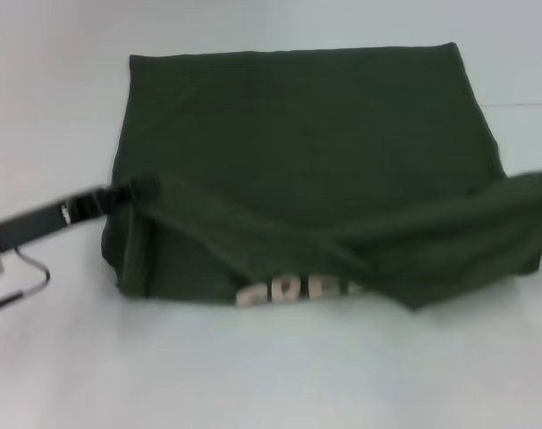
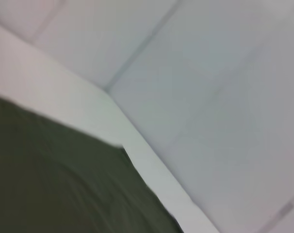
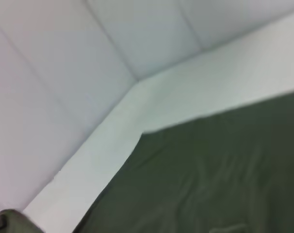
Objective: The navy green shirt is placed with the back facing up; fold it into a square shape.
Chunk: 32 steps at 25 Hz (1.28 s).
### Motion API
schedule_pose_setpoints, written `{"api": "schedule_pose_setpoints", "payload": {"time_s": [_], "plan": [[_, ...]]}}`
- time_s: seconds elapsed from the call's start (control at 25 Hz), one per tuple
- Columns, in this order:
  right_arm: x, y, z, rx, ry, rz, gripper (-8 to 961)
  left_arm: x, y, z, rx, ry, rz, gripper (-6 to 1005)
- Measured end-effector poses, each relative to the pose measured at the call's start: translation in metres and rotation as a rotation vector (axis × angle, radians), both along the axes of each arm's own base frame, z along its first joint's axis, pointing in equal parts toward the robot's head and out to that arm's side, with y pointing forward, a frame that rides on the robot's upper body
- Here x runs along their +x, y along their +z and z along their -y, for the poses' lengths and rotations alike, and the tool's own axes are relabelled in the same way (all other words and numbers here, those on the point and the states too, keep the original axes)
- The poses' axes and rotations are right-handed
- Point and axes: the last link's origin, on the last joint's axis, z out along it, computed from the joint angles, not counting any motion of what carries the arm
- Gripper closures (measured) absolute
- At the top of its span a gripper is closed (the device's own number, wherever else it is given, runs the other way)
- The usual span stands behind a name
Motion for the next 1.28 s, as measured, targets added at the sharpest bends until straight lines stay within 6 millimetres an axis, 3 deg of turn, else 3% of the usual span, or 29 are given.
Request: {"api": "schedule_pose_setpoints", "payload": {"time_s": [0.28, 0.6, 1.0, 1.28], "plan": [[-0.013, 0.009, -0.045, 0.125, -0.019, 0.039, 926, 0.009, 0.002, -0.033, 0.109, 0.075, -0.003, 939], [-0.029, -0.012, -0.096, 0.213, -0.052, 0.126, 924, 0.017, -0.022, -0.060, 0.229, 0.162, -0.074, 938], [-0.034, -0.045, -0.125, 0.304, -0.102, 0.223, 922, 0.031, -0.046, -0.077, 0.353, 0.188, -0.170, 940], [-0.033, -0.065, -0.131, 0.349, -0.144, 0.293, 921, 0.036, -0.063, -0.080, 0.432, 0.181, -0.258, 941]]}}
